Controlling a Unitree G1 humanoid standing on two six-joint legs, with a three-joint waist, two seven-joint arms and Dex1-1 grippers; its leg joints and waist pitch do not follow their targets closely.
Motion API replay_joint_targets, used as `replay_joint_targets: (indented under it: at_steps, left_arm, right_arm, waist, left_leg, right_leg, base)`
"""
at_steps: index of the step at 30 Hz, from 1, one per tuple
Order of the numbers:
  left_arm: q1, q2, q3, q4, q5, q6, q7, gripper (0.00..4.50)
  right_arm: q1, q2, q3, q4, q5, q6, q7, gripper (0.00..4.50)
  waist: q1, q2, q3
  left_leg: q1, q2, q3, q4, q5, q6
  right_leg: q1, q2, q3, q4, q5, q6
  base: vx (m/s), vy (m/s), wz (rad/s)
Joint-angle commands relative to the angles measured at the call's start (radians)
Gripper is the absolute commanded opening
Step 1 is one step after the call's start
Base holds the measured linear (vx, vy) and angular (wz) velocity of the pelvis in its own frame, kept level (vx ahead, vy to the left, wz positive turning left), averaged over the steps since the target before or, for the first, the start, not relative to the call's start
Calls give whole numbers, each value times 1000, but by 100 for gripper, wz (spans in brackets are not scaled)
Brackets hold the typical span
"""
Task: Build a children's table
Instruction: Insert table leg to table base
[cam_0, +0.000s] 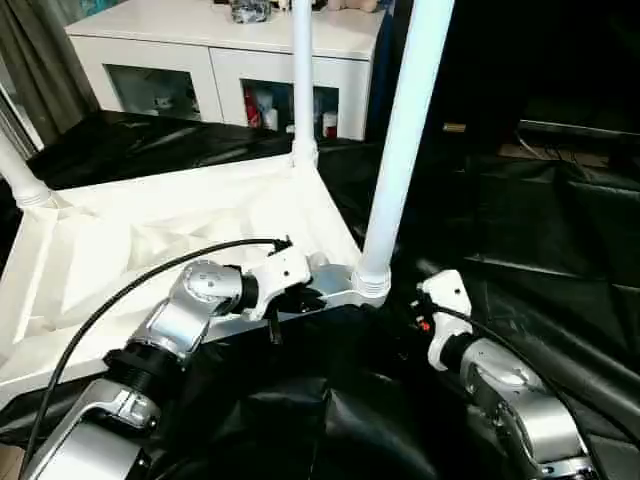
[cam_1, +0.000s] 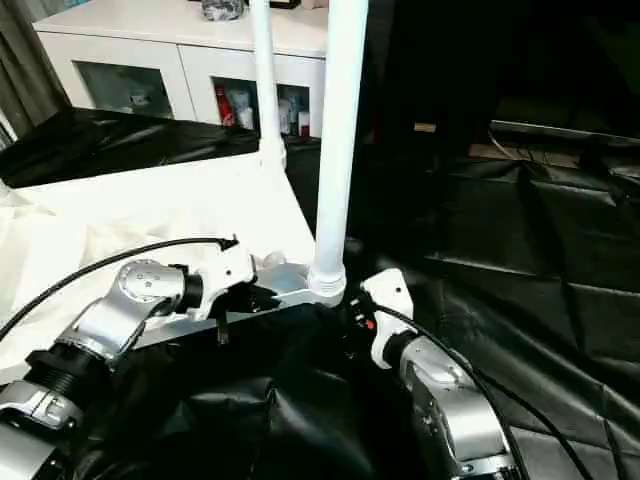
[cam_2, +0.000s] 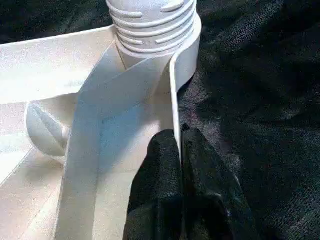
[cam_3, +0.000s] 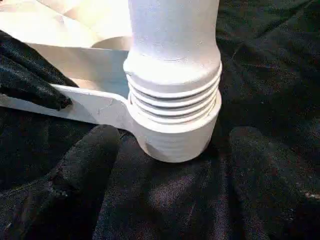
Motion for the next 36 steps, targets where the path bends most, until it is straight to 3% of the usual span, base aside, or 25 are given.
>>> replay_joint_targets:
  at_steps: [1,36]
  left_arm:
    - [-8,2,-10,-9,15,-15,5,0]
    - [-8,2,-10,-9,15,-15,5,0]
  right_arm:
    - [-6,-6,-2,-24,0,9,2,395]
    - [-6,-6,-2,-24,0,9,2,395]
  waist:
    - [-8,-1,-43]
    - [-9,-1,-41]
  left_leg:
    - [16,80,-38,-91,-247,-16]
    - [16,80,-38,-93,-253,-17]
  right_leg:
    - [23,-111,57,-102,-297,-156]
    - [22,-112,57,-105,-303,-153]
  base:
    - [0,0,0]
    - [0,0,0]
